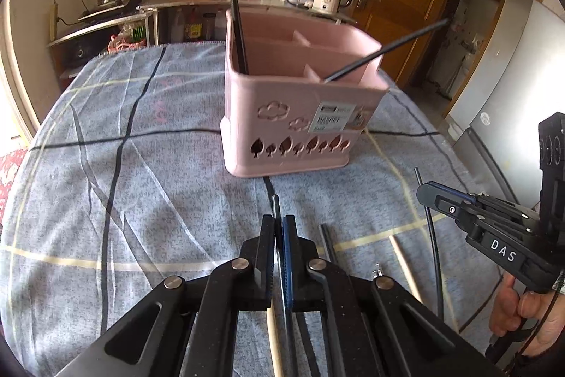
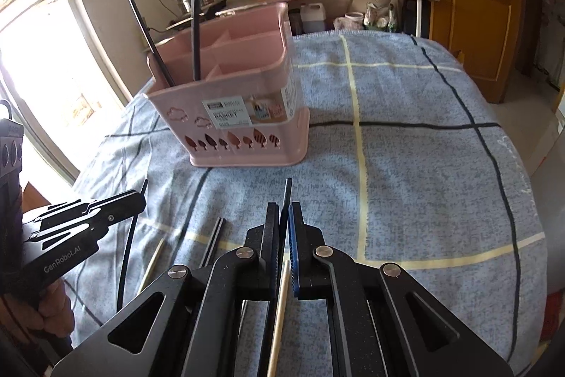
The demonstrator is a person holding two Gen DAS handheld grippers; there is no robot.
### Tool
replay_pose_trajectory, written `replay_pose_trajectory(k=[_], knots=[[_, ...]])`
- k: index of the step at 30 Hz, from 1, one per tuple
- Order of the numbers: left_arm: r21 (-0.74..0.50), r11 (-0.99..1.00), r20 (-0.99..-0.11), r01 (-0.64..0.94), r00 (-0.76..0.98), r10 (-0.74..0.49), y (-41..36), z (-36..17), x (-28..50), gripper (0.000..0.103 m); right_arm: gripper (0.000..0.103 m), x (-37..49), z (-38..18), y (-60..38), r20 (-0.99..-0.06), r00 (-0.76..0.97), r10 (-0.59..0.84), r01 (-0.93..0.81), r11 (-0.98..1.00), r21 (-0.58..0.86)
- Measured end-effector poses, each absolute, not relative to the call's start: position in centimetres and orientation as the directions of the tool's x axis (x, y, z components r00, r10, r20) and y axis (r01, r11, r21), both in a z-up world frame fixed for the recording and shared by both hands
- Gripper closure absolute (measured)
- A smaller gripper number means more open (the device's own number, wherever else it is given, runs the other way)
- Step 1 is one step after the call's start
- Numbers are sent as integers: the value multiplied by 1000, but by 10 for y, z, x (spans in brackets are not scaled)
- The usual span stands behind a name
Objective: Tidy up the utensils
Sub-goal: 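Carry the black chopstick in the left tool to the basket while the right tool carries its chopstick there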
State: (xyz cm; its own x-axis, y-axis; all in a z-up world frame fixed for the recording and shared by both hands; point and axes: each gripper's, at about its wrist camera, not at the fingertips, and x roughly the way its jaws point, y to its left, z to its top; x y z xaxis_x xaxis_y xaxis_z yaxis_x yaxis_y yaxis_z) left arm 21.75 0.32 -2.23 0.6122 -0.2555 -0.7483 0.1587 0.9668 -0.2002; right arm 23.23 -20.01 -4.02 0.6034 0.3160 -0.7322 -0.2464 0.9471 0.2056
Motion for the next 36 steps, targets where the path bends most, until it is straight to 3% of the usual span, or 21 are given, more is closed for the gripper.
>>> replay_pose_trajectory(k=[22,36], knots=[[-215,955,-557,205,777,-292,14,91,210,99,99,210,66,-206,-500,783,369,-296,929,222],[-234,953,-533,192,794,-291,30,97,171,99,99,185,71,-222,-484,801,352,-278,935,221]])
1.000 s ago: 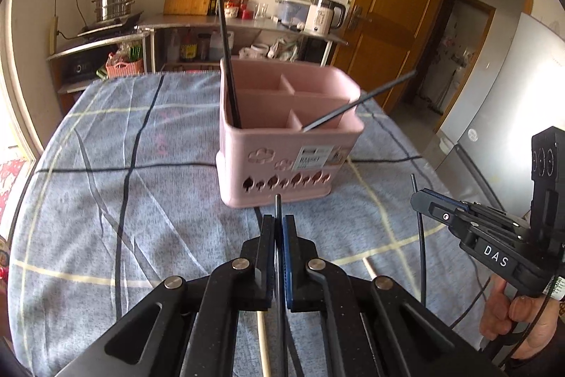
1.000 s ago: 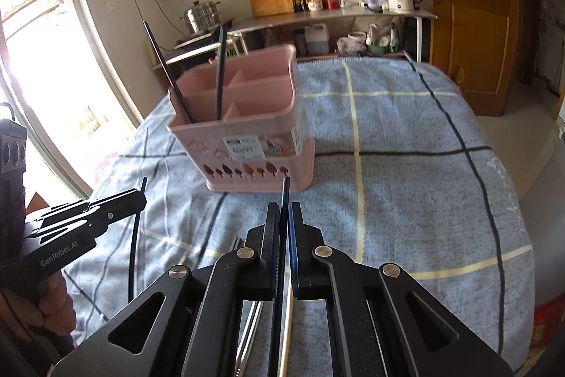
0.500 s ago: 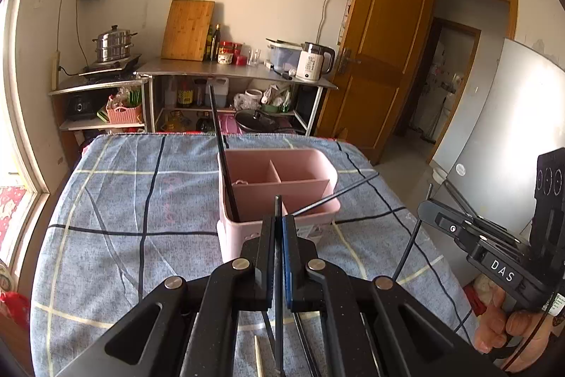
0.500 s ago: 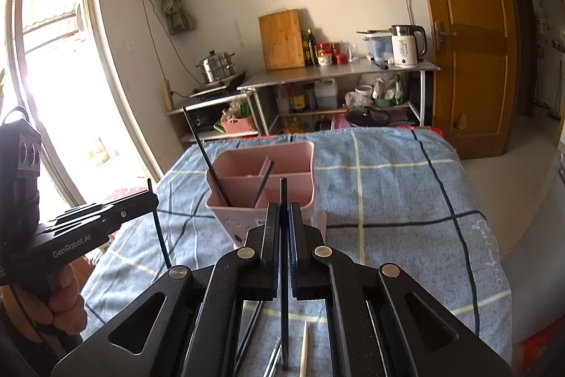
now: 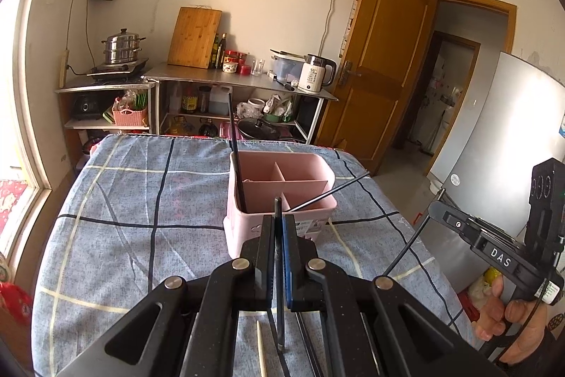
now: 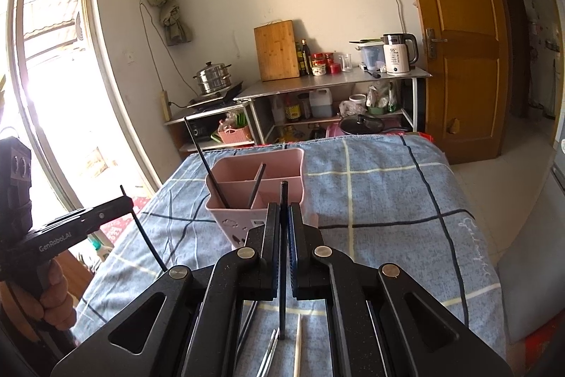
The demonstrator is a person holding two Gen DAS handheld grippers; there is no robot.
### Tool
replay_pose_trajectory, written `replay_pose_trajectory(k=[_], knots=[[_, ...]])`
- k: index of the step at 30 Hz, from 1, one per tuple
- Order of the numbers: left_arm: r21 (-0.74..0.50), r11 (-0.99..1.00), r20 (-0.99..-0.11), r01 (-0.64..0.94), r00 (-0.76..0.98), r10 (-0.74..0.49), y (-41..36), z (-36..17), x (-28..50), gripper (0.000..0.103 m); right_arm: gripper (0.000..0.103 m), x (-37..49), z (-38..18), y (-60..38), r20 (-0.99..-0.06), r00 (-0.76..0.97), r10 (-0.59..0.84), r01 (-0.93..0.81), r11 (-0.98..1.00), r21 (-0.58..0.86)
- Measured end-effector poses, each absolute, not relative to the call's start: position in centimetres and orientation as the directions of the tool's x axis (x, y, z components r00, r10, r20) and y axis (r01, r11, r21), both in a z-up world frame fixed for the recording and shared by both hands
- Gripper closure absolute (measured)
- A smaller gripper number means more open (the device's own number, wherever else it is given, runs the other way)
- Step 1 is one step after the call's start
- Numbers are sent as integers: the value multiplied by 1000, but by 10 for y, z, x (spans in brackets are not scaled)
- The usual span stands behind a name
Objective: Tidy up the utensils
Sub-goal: 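Carry the black chopstick in the left tool to the basket while the right tool carries its chopstick there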
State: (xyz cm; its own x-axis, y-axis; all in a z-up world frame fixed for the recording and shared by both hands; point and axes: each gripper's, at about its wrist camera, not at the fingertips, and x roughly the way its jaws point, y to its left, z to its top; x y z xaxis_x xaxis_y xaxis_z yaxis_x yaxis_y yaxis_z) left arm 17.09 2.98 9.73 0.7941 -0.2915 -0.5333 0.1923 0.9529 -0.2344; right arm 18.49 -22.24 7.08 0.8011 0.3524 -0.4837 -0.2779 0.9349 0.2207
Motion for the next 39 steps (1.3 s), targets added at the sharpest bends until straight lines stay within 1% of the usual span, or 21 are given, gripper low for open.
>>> replay_pose_trajectory(k=[7,14,21,27,39], knots=[[-218,956,-540,197,791,-286,32,101,146,99,99,167,73,-229,-501,794,345,-276,938,209],[-227,954,-549,195,783,-291,37,102,122,99,99,152,73,-233,-513,786,343,-275,939,207],[-235,951,-555,201,775,-301,37,105,116,100,99,146,74,-231,-512,787,346,-277,938,208],[-237,948,-538,214,783,-312,33,118,126,100,99,150,88,-228,-484,800,355,-298,935,194],[-238,946,-477,222,821,-313,38,167,163,100,99,172,120,-205,-412,815,407,-356,913,199]])
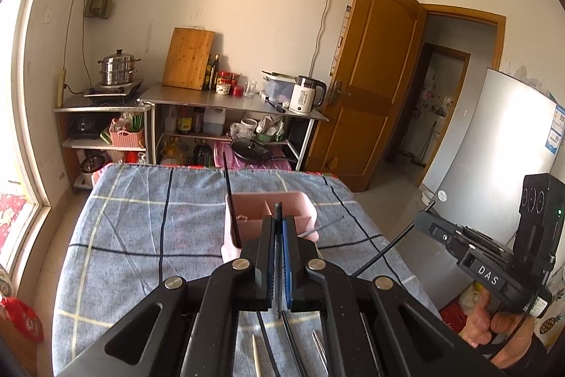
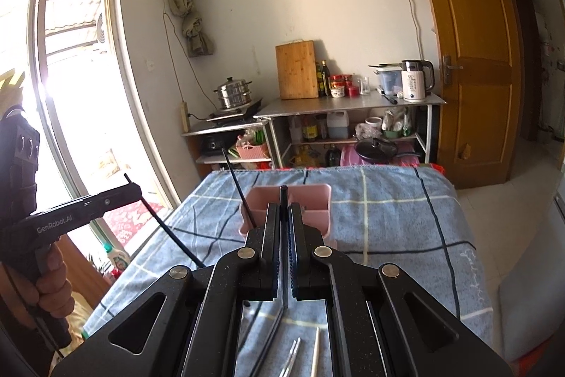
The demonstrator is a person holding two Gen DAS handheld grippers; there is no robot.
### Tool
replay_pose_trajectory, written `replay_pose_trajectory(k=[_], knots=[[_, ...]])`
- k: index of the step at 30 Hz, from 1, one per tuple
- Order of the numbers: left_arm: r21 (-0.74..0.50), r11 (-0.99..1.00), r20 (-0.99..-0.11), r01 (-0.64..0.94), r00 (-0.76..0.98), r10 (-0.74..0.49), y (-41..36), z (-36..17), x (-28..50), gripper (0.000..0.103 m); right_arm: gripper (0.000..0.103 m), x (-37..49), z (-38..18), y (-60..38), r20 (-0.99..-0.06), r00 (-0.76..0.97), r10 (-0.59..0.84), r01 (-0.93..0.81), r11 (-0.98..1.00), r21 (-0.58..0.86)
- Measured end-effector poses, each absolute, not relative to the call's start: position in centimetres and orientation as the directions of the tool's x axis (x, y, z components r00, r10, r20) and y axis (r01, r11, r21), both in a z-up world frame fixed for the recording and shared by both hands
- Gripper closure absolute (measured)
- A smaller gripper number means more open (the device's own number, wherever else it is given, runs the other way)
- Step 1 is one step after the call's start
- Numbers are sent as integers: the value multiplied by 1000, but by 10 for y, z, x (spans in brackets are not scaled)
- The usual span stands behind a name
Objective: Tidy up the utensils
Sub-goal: 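Carry the black chopstick in the left tool to the basket while the right tool carries its chopstick there, then drop the chopstick into the basket by opening the left tool while the right tool opens too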
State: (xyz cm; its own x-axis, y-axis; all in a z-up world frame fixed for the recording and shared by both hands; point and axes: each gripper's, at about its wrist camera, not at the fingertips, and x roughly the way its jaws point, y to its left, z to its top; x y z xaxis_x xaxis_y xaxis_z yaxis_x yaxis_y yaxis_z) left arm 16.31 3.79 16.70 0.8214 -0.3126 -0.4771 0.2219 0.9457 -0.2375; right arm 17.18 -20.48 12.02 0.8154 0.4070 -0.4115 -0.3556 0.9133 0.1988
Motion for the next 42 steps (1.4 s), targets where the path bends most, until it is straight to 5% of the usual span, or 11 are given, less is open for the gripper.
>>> replay_pose_trajectory(k=[18,42], knots=[[-219,956,-433,196,858,-275,51,221,240,100,99,234,171,-186,-308,840,447,-378,889,259],[-279,955,-599,102,759,-256,67,104,320,99,98,309,80,-174,-506,751,424,-314,904,290]])
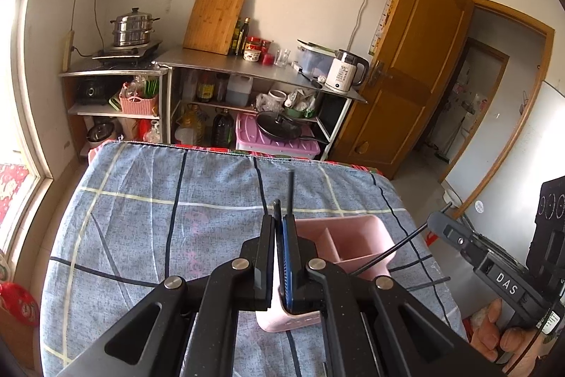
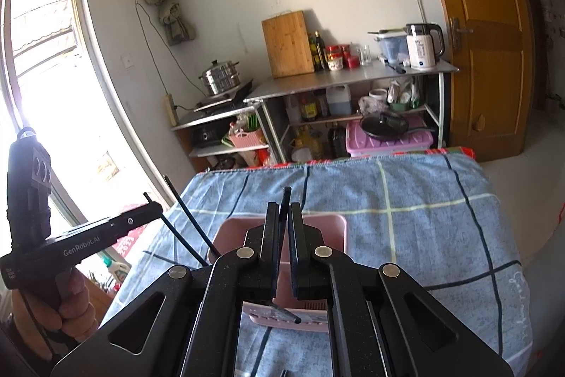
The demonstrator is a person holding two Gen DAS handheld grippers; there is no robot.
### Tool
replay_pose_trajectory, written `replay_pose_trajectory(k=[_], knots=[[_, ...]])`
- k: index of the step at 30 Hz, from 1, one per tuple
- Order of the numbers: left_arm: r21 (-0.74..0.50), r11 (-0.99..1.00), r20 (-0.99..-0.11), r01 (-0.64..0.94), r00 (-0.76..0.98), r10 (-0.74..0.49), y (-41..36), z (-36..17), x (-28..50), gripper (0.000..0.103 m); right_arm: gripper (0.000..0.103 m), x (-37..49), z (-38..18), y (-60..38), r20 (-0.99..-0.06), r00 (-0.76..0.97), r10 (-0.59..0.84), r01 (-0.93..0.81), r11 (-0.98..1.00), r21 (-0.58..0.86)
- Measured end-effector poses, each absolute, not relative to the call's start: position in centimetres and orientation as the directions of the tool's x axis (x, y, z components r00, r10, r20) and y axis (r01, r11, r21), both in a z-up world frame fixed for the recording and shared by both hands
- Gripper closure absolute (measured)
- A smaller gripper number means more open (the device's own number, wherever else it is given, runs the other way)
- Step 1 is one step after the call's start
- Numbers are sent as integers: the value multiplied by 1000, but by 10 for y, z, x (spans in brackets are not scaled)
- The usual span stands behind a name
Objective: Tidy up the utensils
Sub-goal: 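Drop the chopstick into the basket by opening the left tool while the right tool opens too, then move both tools back toward the remaining wooden and metal chopsticks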
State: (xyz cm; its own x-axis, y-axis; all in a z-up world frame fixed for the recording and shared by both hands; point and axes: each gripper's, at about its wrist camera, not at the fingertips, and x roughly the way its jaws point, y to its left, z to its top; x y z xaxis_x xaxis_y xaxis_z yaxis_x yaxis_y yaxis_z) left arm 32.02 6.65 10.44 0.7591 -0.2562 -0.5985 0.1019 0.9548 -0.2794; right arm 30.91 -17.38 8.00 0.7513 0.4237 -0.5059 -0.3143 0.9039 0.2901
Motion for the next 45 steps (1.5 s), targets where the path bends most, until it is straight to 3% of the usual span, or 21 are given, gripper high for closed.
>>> replay_pose_trajectory(k=[5,10,27,45], knots=[[-262,960,-596,95,767,-238,72,103,320,97,96,314,73,-176,-535,731,425,-316,904,287],[-251,963,-571,94,789,-226,77,107,305,80,91,303,80,-193,-509,751,421,-298,904,307],[-269,956,-506,118,827,-245,75,101,201,80,90,213,81,-227,-447,793,414,-314,906,284],[-220,964,-568,147,784,-249,37,27,87,80,90,116,8,-234,-560,733,386,-298,923,245]])
